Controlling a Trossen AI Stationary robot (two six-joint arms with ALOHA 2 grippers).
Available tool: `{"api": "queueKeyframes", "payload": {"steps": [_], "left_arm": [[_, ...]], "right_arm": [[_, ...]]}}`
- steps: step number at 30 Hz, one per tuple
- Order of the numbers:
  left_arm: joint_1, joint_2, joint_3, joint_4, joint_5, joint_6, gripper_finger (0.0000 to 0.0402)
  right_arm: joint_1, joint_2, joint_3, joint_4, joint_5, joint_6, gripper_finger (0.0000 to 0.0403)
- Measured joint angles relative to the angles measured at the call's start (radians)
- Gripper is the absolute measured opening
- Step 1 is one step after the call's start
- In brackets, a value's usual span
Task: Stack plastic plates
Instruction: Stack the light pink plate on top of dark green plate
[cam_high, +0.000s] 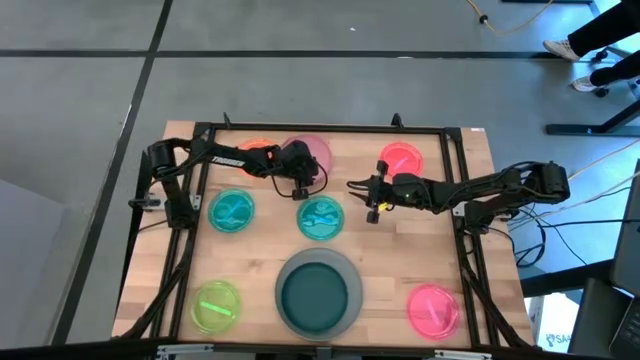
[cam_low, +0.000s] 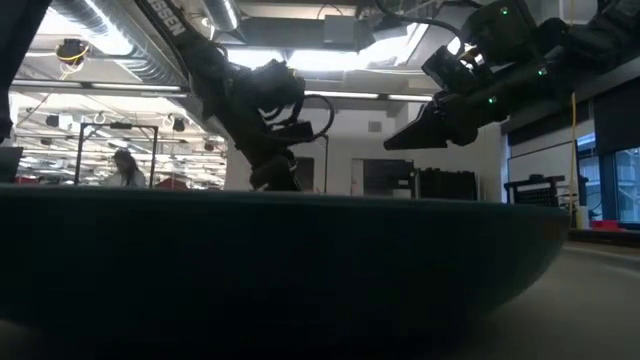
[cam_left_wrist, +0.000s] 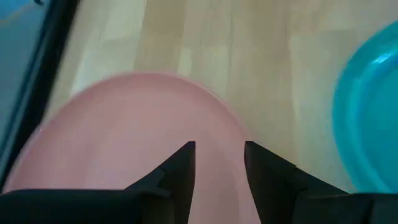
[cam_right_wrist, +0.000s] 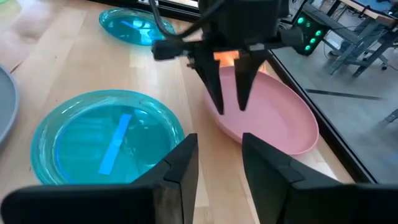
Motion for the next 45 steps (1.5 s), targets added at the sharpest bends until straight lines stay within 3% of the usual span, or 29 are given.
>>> {"api": "queueKeyframes", "payload": {"steps": [7, 12, 17, 21, 27, 30, 35, 45], "left_arm": [[-0.014, 0.000, 0.000, -0.053, 0.086, -0.043, 0.0132], [-0.006, 0.035, 0.000, -0.062, -0.002, -0.047, 0.0132], [-0.012, 0.042, 0.000, -0.061, -0.004, 0.002, 0.0126], [-0.026, 0.042, 0.000, -0.062, -0.033, 0.034, 0.0094], [-0.048, 0.041, 0.000, -0.061, -0.066, 0.048, 0.0014], [-0.082, 0.035, 0.000, -0.091, -0.130, 0.024, 0.0009], [-0.173, -0.022, -0.003, -0.172, -0.228, -0.029, 0.0005], [-0.406, -0.231, -0.002, -0.214, -0.214, -0.211, 0.0005]], "right_arm": [[0.000, 0.000, 0.000, -0.001, -0.007, 0.002, 0.0117], [0.000, 0.000, 0.000, -0.001, -0.008, 0.002, 0.0117], [0.002, 0.000, 0.000, 0.000, -0.008, 0.002, 0.0117], [0.002, 0.000, 0.000, 0.000, -0.008, 0.002, 0.0117], [0.002, 0.000, 0.000, 0.000, -0.008, 0.002, 0.0117], [0.005, 0.000, 0.004, -0.003, -0.008, 0.002, 0.0117], [0.064, -0.045, 0.038, -0.036, -0.007, 0.006, 0.0117], [0.327, -0.139, 0.068, -0.123, 0.046, 0.037, 0.0117]]}}
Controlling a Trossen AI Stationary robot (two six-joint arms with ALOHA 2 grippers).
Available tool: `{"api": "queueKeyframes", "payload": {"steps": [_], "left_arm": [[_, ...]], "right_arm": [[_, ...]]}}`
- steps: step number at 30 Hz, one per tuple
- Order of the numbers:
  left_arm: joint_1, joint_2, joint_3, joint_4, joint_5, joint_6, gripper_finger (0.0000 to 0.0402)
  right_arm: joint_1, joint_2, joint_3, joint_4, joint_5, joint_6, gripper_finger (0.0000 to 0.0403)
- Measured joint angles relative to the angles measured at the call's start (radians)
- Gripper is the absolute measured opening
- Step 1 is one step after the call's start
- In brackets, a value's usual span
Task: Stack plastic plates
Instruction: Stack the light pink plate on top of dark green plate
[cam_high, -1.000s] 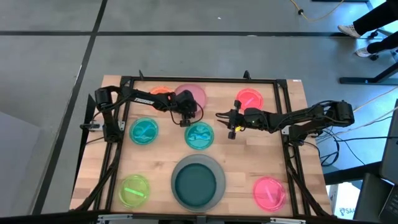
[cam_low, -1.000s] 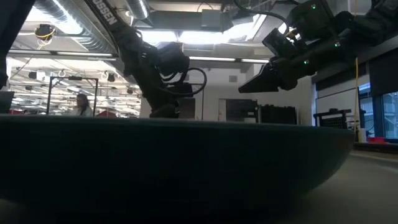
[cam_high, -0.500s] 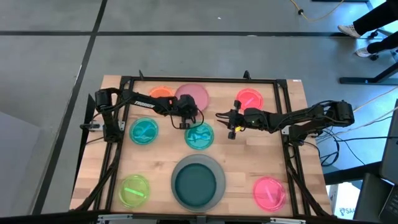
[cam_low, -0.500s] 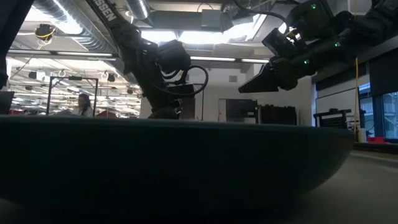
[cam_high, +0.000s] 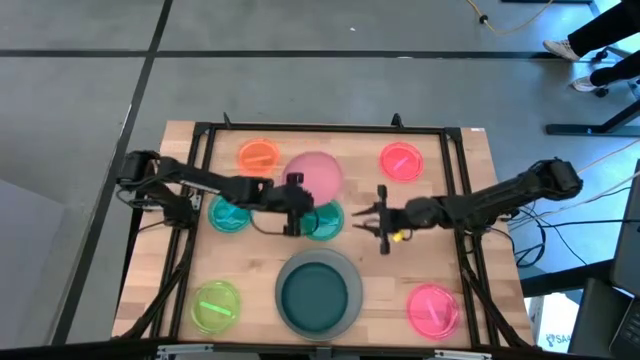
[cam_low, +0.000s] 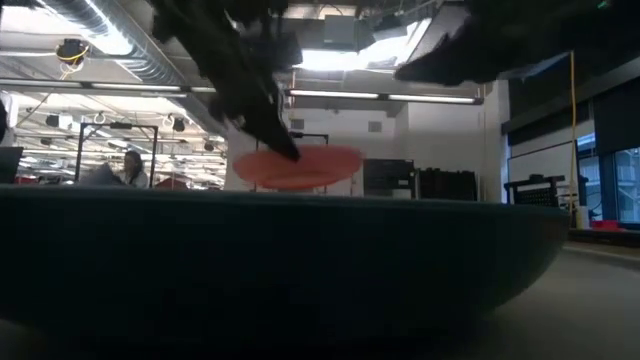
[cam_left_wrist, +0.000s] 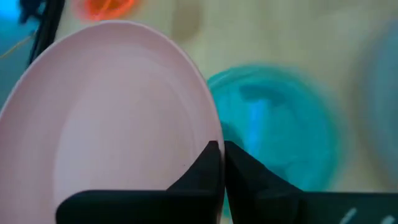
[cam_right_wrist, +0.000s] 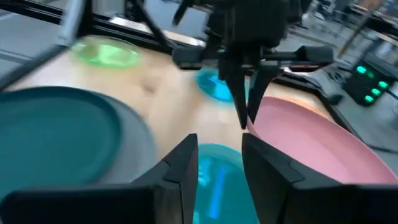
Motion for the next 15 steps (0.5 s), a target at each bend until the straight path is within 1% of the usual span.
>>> {"api": "queueKeyframes", "payload": {"steps": [4, 8, 12, 15], "left_arm": [[-0.104, -0.055, 0.001, 0.001, 0.043, -0.074, 0.0005], [-0.224, -0.074, 0.001, 0.000, 0.044, -0.152, 0.0005], [-0.355, -0.074, 0.001, 0.002, 0.045, -0.207, 0.0005], [-0.451, -0.070, 0.001, 0.018, 0.043, -0.261, 0.0005]], "right_arm": [[0.108, -0.012, 0.000, 0.001, 0.051, 0.001, 0.0117], [0.199, -0.014, 0.000, 0.011, 0.140, 0.003, 0.0117], [0.269, -0.013, 0.019, 0.009, 0.232, 0.026, 0.0117], [0.298, -0.013, 0.045, 0.010, 0.244, 0.048, 0.0117]]}}
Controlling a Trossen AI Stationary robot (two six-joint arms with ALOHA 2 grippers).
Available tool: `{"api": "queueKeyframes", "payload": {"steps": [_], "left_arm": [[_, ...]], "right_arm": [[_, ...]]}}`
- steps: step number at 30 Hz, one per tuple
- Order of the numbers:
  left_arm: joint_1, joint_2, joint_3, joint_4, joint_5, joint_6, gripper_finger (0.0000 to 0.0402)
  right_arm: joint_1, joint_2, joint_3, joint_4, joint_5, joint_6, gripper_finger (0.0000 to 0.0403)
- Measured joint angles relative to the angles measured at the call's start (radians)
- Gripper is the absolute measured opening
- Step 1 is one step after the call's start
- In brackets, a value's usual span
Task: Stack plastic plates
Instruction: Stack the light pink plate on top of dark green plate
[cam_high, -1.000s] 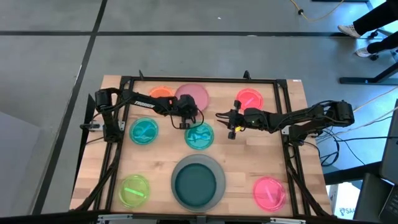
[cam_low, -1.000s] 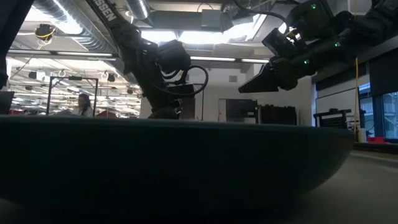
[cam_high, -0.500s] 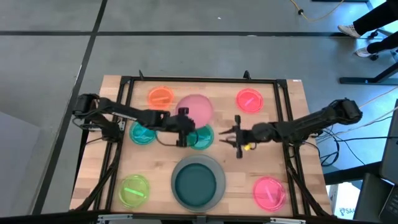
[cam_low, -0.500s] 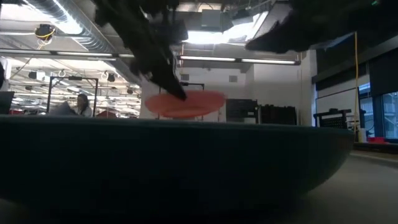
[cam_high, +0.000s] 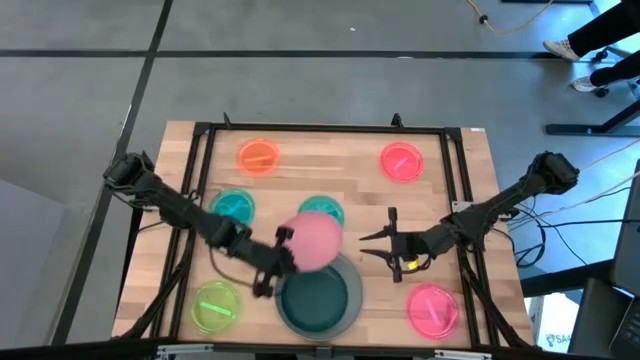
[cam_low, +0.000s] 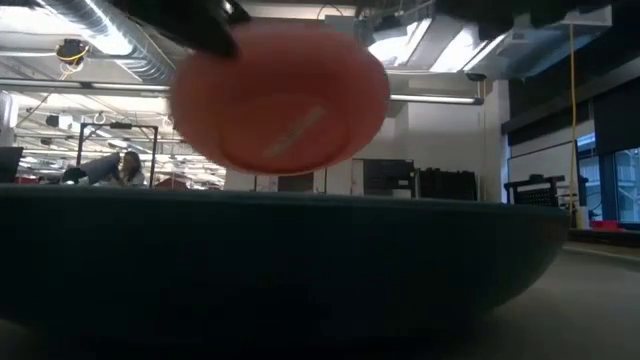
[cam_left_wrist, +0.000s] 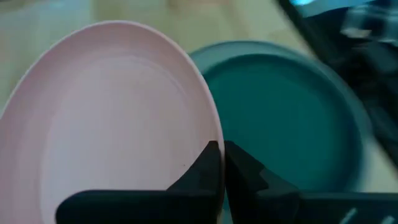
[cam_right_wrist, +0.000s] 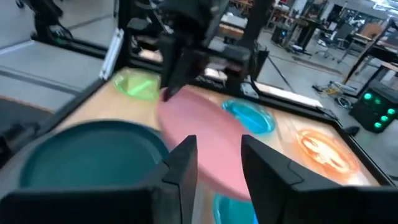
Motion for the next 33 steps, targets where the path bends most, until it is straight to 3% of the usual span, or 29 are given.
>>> {"api": "queueKeyframes", "payload": {"steps": [5, 9, 14, 25, 33], "left_arm": [[-0.131, 0.025, 0.002, 0.116, -0.004, 0.006, 0.0005], [-0.168, 0.090, 0.001, 0.221, 0.045, 0.024, 0.0005], [-0.170, 0.193, 0.001, 0.295, 0.121, 0.024, 0.0005], [-0.153, 0.287, 0.001, 0.364, 0.126, 0.025, 0.0008], [-0.127, 0.288, 0.001, 0.298, 0.151, -0.063, 0.0071]], "right_arm": [[0.028, 0.000, 0.021, 0.001, 0.000, 0.031, 0.0117], [0.026, 0.003, 0.021, -0.001, 0.001, 0.067, 0.0117], [0.025, 0.003, 0.021, -0.008, 0.001, 0.087, 0.0117], [0.025, 0.003, 0.021, -0.023, -0.001, 0.102, 0.0117], [0.025, 0.003, 0.021, -0.032, -0.002, 0.102, 0.0117]]}}
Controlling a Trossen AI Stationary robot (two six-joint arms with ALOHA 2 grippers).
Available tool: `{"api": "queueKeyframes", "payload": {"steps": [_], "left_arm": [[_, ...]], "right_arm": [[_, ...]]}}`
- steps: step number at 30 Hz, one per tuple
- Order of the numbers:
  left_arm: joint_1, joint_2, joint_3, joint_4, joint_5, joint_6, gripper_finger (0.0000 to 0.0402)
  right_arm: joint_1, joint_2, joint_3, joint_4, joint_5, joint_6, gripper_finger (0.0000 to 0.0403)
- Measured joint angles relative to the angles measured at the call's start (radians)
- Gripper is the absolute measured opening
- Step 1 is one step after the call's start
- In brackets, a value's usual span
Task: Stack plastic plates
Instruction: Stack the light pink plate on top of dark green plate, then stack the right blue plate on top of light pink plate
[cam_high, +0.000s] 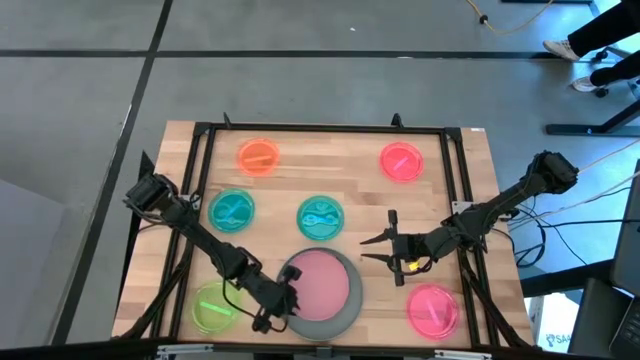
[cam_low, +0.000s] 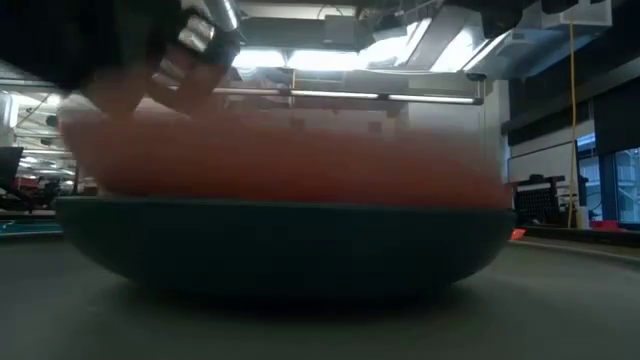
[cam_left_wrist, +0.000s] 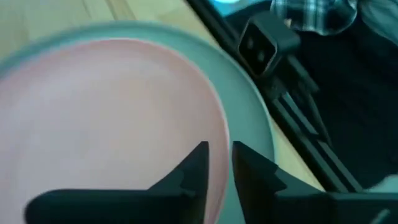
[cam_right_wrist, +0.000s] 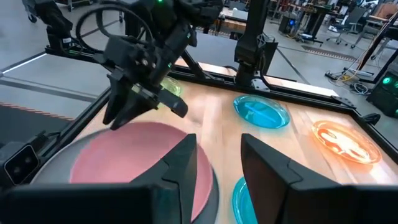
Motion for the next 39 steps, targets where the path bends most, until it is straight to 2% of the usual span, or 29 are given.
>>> {"api": "queueKeyframes", "payload": {"steps": [5, 11, 14, 20, 25, 31, 34, 39], "left_arm": [[0.018, -0.026, 0.000, -0.108, 0.053, -0.041, 0.0100], [0.023, -0.113, 0.000, -0.238, 0.004, -0.036, 0.0104], [0.020, -0.161, 0.000, -0.270, -0.089, -0.007, 0.0104], [0.041, -0.195, -0.001, -0.270, -0.396, 0.016, 0.0104], [0.079, -0.195, -0.054, -0.201, -0.477, 0.009, 0.0105], [0.105, -0.195, -0.166, -0.064, -0.579, 0.017, 0.0105], [0.131, -0.195, -0.219, -0.003, -0.598, 0.016, 0.0105], [0.138, -0.247, -0.299, 0.065, -0.589, 0.009, 0.0105]], "right_arm": [[0.000, 0.000, 0.000, 0.000, 0.000, 0.000, 0.0117], [0.000, 0.001, -0.001, -0.001, 0.002, -0.001, 0.0117], [0.000, 0.001, -0.001, 0.000, 0.002, -0.001, 0.0117], [0.000, 0.031, -0.001, 0.008, 0.028, 0.025, 0.0117], [-0.033, 0.090, -0.001, -0.004, 0.128, 0.065, 0.0117], [-0.165, 0.170, -0.001, -0.029, 0.141, 0.226, 0.0117], [-0.246, 0.221, -0.001, -0.046, 0.107, 0.337, 0.0117], [-0.361, 0.314, -0.001, -0.032, -0.028, 0.507, 0.0117]]}}
